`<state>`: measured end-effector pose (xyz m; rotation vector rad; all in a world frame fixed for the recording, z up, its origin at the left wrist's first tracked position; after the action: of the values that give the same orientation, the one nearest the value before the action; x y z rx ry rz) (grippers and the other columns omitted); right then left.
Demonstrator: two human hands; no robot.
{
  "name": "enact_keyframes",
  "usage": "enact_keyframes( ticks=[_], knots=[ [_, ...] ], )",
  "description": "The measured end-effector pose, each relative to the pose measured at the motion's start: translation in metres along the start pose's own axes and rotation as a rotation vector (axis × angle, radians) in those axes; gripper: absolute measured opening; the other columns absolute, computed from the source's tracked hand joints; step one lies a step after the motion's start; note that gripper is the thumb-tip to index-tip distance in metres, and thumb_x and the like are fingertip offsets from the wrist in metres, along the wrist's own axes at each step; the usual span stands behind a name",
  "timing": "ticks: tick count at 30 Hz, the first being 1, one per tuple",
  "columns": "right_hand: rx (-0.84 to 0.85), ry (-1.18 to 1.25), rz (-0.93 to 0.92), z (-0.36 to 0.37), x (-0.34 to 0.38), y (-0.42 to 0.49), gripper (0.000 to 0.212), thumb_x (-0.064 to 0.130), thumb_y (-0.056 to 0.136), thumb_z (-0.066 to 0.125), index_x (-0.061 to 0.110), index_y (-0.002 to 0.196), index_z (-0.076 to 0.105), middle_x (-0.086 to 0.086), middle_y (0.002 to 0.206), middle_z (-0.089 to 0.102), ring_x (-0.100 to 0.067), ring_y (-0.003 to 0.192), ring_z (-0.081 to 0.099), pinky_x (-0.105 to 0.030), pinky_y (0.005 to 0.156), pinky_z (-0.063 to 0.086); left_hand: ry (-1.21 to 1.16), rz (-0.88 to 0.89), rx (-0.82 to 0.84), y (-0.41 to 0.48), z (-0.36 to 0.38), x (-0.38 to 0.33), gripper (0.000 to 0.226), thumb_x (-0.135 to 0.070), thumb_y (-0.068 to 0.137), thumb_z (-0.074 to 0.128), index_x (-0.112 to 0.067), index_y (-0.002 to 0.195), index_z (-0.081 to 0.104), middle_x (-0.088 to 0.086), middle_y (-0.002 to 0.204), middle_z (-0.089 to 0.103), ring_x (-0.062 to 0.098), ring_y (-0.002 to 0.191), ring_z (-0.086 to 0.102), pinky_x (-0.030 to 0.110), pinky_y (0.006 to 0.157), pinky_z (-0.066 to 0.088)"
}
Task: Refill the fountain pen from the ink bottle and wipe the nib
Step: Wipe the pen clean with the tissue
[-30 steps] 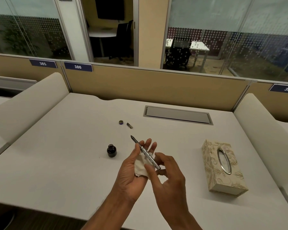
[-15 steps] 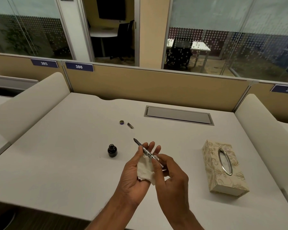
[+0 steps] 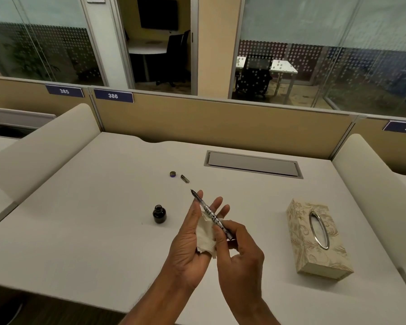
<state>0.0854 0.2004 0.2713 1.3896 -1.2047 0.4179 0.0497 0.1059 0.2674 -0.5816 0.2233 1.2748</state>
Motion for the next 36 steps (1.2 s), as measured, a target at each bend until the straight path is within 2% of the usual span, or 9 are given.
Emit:
enact_keyframes(
  ticks=[8, 13, 16, 19, 22, 24, 28, 31, 36],
  knots=[
    [0.017, -0.014, -0.044, 0.005, -0.006, -0.002, 0.017, 0.011, 0.089, 0.07, 0.018, 0.104, 0.071, 0.023, 0.094, 0.064, 0.005, 0.089, 0.065, -0.004, 0.072, 0.05, -0.092, 0.01, -0.043, 0.003, 0.0, -0.003, 0.034, -0.033, 0.103, 0.05, -0.025, 0.131, 0.067, 0.008, 0.133, 0.07, 0.026, 0.118, 0.07, 0.048, 0.094, 0.059],
    [0.018, 0.0, -0.048, 0.006, -0.003, 0.001, 0.015, 0.011, 0.092, 0.066, 0.021, 0.102, 0.07, 0.022, 0.091, 0.064, 0.0, 0.086, 0.065, -0.006, 0.07, 0.05, -0.159, -0.035, -0.041, -0.001, 0.003, -0.004, 0.024, -0.026, 0.101, 0.054, -0.021, 0.116, 0.071, 0.007, 0.122, 0.074, 0.027, 0.119, 0.068, 0.05, 0.076, 0.063],
    [0.016, 0.019, -0.022, 0.006, 0.002, 0.004, 0.017, 0.012, 0.093, 0.065, 0.027, 0.102, 0.067, 0.024, 0.091, 0.065, -0.001, 0.088, 0.065, -0.005, 0.07, 0.049, -0.178, -0.039, -0.036, -0.001, 0.001, -0.004, 0.023, -0.025, 0.102, 0.054, -0.02, 0.117, 0.071, 0.007, 0.124, 0.074, 0.028, 0.121, 0.067, 0.051, 0.076, 0.063],
    [0.047, 0.042, 0.052, 0.01, 0.003, 0.002, 0.023, 0.014, 0.094, 0.067, 0.035, 0.103, 0.064, 0.029, 0.092, 0.068, -0.001, 0.091, 0.067, -0.006, 0.07, 0.05, -0.184, -0.025, -0.025, -0.001, -0.001, -0.006, 0.022, -0.025, 0.102, 0.054, -0.02, 0.114, 0.071, 0.007, 0.123, 0.075, 0.027, 0.108, 0.074, 0.051, 0.072, 0.062],
    [0.061, 0.018, 0.097, 0.01, 0.003, 0.001, 0.033, 0.015, 0.092, 0.069, 0.046, 0.095, 0.057, 0.037, 0.096, 0.064, 0.002, 0.091, 0.066, -0.004, 0.068, 0.049, -0.18, -0.011, -0.032, -0.002, -0.002, -0.006, 0.023, -0.025, 0.102, 0.054, -0.019, 0.114, 0.072, 0.008, 0.125, 0.074, 0.028, 0.112, 0.073, 0.052, 0.085, 0.061],
    [0.046, 0.011, 0.092, 0.009, 0.002, 0.002, 0.029, 0.017, 0.094, 0.067, 0.044, 0.092, 0.058, 0.03, 0.093, 0.066, -0.004, 0.086, 0.067, -0.009, 0.065, 0.052, -0.175, -0.008, -0.048, -0.002, -0.005, -0.004, 0.025, -0.025, 0.102, 0.053, -0.019, 0.119, 0.07, 0.01, 0.129, 0.072, 0.029, 0.12, 0.068, 0.052, 0.098, 0.054],
    [0.061, 0.071, 0.147, 0.01, 0.001, 0.004, 0.005, 0.023, 0.096, 0.064, 0.027, 0.096, 0.068, 0.017, 0.084, 0.07, -0.01, 0.082, 0.068, -0.022, 0.064, 0.057, -0.197, -0.002, -0.044, -0.003, -0.007, -0.005, 0.029, -0.025, 0.101, 0.054, -0.018, 0.125, 0.067, 0.011, 0.131, 0.071, 0.031, 0.122, 0.066, 0.055, 0.097, 0.052],
    [0.091, 0.088, 0.16, 0.01, 0.005, 0.003, 0.013, 0.019, 0.095, 0.066, 0.031, 0.099, 0.062, 0.02, 0.093, 0.069, -0.01, 0.083, 0.069, -0.016, 0.066, 0.056, -0.194, -0.006, -0.033, -0.004, -0.008, -0.009, 0.025, -0.026, 0.102, 0.054, -0.02, 0.121, 0.069, 0.008, 0.131, 0.071, 0.029, 0.124, 0.065, 0.054, 0.107, 0.047],
    [0.064, 0.126, 0.206, 0.01, 0.005, 0.005, 0.007, 0.03, 0.096, 0.062, 0.027, 0.09, 0.065, 0.008, 0.077, 0.07, -0.018, 0.068, 0.067, -0.035, 0.059, 0.058, -0.2, -0.023, -0.032, -0.006, -0.008, -0.008, 0.023, -0.025, 0.102, 0.054, -0.019, 0.116, 0.071, 0.008, 0.129, 0.072, 0.031, 0.124, 0.065, 0.054, 0.119, 0.033]
  ],
)
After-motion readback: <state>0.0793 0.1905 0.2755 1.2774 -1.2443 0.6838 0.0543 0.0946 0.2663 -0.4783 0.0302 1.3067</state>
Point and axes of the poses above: each hand's wrist, its own y-axis towards the middle knuckle, its own z-axis out of the palm, x = y × z, the point moved 3 cm from there along y, towards the middle knuckle
